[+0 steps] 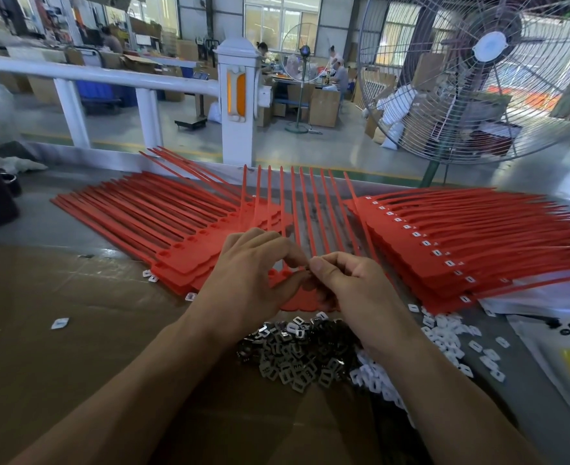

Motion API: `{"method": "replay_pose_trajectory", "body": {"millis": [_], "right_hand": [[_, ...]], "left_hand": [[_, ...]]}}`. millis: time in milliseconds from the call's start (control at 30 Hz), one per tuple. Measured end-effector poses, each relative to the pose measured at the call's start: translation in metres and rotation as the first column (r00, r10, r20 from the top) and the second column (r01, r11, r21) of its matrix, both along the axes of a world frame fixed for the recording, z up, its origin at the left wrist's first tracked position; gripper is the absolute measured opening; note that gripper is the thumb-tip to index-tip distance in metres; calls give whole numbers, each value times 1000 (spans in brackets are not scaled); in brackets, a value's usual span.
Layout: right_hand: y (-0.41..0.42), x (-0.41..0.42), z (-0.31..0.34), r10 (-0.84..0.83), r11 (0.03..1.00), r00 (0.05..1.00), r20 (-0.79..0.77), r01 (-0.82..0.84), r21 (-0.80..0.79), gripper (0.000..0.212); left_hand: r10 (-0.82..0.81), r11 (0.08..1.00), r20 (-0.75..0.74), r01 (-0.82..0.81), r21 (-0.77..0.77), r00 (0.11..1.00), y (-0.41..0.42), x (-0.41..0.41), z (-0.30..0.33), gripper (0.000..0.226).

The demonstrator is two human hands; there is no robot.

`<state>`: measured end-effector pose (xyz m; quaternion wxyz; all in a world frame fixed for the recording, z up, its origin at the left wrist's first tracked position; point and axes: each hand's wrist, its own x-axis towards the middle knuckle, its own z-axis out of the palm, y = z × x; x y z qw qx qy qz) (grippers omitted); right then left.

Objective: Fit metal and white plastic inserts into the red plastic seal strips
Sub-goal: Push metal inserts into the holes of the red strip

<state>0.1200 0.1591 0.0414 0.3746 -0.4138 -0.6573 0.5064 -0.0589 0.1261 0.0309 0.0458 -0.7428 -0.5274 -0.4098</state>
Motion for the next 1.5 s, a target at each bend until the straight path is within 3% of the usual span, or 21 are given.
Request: {"method": "replay_pose_trajectory", "body": {"millis": [200,367,500,633,1100,1333,1500], "right_hand": [[7,5,-3,-137,983,980,146,116,141,30],[10,10,-4,-166,977,971,171,138,165,21],[10,10,-5,-143,979,963,229,103,177,19],[10,11,-5,-128,978,955,269,77,193,18],[12,17,-5,-115,968,931,347,27,249,15],[11,29,7,65,954,866,496,-199,223,4],[6,23,5,190,922,776,602,-351,161,9]], "left_hand": [[147,989,100,-147,-15,984,5,-19,3,7],[297,945,76,-282,-168,952,9,-42,-1,7],[291,921,-38,-290,-261,956,15,-38,-8,5],[264,925,-103,-282,-253,959,19,-34,-13,9],[304,901,-154,-337,-274,940,24,-32,-12,14],[278,917,-157,-311,-251,948,20,-33,-13,15],[270,924,-153,-300,-237,951,18,-29,-13,18]]}}
